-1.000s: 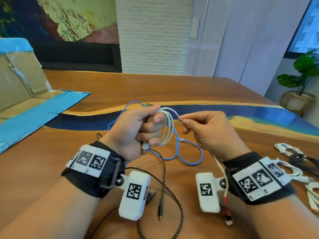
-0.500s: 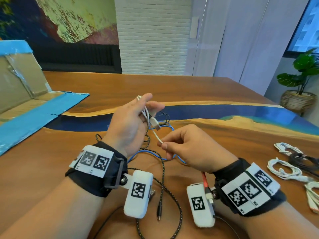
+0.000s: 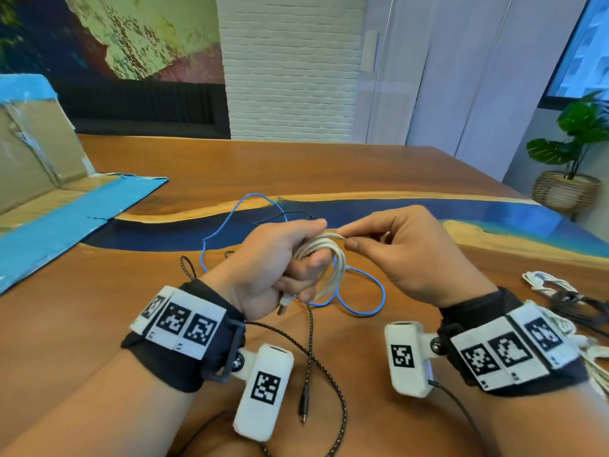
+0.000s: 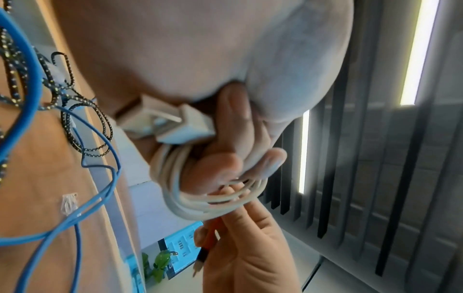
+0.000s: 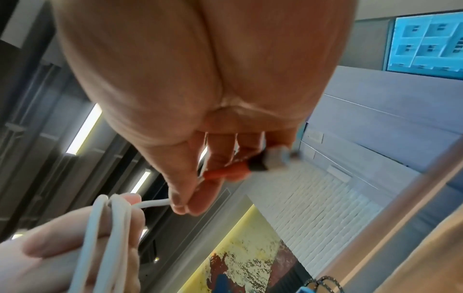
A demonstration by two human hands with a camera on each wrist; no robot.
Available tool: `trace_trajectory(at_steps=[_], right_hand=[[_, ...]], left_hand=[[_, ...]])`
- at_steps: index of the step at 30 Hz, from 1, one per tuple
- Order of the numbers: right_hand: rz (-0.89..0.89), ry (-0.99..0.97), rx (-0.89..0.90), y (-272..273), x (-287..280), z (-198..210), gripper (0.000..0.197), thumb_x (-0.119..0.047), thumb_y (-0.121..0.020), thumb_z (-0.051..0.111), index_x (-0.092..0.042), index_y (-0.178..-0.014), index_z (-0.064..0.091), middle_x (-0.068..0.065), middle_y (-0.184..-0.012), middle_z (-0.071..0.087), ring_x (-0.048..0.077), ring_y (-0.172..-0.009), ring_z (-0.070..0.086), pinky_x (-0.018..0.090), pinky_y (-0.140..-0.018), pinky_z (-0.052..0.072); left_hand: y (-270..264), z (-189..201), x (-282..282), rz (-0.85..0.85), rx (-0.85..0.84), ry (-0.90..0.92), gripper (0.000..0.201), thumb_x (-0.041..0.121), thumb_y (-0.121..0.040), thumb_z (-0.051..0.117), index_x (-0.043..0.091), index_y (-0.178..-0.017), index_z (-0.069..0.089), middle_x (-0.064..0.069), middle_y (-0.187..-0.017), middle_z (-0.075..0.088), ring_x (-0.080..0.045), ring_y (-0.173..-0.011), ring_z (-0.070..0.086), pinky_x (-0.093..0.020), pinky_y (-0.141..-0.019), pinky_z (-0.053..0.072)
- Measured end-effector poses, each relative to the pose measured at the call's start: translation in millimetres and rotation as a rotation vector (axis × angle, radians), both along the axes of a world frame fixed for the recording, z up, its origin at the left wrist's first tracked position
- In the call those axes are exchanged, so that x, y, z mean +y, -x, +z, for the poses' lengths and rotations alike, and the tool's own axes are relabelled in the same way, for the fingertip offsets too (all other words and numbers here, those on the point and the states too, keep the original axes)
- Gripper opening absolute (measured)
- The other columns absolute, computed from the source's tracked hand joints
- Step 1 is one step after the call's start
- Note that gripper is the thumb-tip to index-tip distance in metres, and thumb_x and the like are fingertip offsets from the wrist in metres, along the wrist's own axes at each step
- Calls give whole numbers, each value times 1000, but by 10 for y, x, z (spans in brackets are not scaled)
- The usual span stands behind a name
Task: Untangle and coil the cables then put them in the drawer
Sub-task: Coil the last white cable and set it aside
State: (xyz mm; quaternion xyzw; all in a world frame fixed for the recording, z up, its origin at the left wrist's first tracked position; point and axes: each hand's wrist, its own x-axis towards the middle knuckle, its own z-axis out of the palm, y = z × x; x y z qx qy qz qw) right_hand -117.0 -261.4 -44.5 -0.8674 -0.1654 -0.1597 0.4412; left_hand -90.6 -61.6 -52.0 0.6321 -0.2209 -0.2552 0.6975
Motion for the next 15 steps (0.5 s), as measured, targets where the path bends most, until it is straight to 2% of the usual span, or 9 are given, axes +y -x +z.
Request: trace_trajectory(at_steps=[1, 4, 7, 9, 12, 14, 15], right_hand=[[-37, 26, -26, -22, -5, -9, 18, -19, -91, 75, -36, -89, 80, -4, -82, 76, 14, -76, 68, 37, -69, 54], [-178, 14, -97, -117, 19, -93, 8, -29, -87, 78, -36, -89, 81, -10, -81, 65, 4, -72, 61, 30, -69, 49], [-185, -151, -64, -180, 132, -218, 5, -23, -89, 78, -23, -90, 82, -2, -79, 72, 11, -69, 66, 39, -69, 58], [-115, -337, 26, -179, 247, -282, 10, -16, -94, 72, -12, -93, 81, 11, -79, 76, 16, -66, 68, 40, -67, 60], [92, -598, 241, -141, 411, -345, 30, -19, -105, 53, 1, -105, 76, 23, -94, 76, 33, -79, 74, 45, -81, 62], [228, -739, 354, -102, 475, -354, 41, -24, -108, 44, 4, -109, 73, 24, -98, 73, 30, -79, 70, 39, -85, 59], [264, -753, 368, -93, 495, -356, 41, -25, -107, 44, 4, -110, 73, 23, -98, 71, 27, -81, 68, 39, -87, 56]], left_hand=[[-10, -1, 1, -3, 16, 59, 52, 37, -103, 37, 14, -57, 47, 7, -44, 19, -15, -42, 6, -28, -46, 31], [-44, -13, -4, 51, 65, 172, 51, 33, -104, 38, 16, -56, 44, 6, -45, 17, -11, -38, 10, -28, -45, 28], [-47, -13, -27, 104, 99, 228, 54, 31, -105, 37, 17, -53, 43, 6, -44, 15, -11, -36, 12, -28, -44, 27], [-56, -24, -48, 134, 99, 255, 56, 30, -105, 36, 17, -51, 43, 6, -43, 15, -12, -37, 9, -27, -44, 27], [-69, -40, -73, 217, 87, 301, 57, 29, -105, 35, 16, -50, 42, 5, -43, 15, -13, -38, 8, -28, -45, 26], [-85, -54, -69, 300, 90, 315, 57, 29, -105, 36, 16, -50, 40, 5, -43, 15, -13, -37, 10, -27, -44, 26], [-96, -61, -65, 333, 85, 310, 56, 29, -105, 37, 16, -51, 40, 4, -44, 15, -13, -37, 11, -27, -44, 26]])
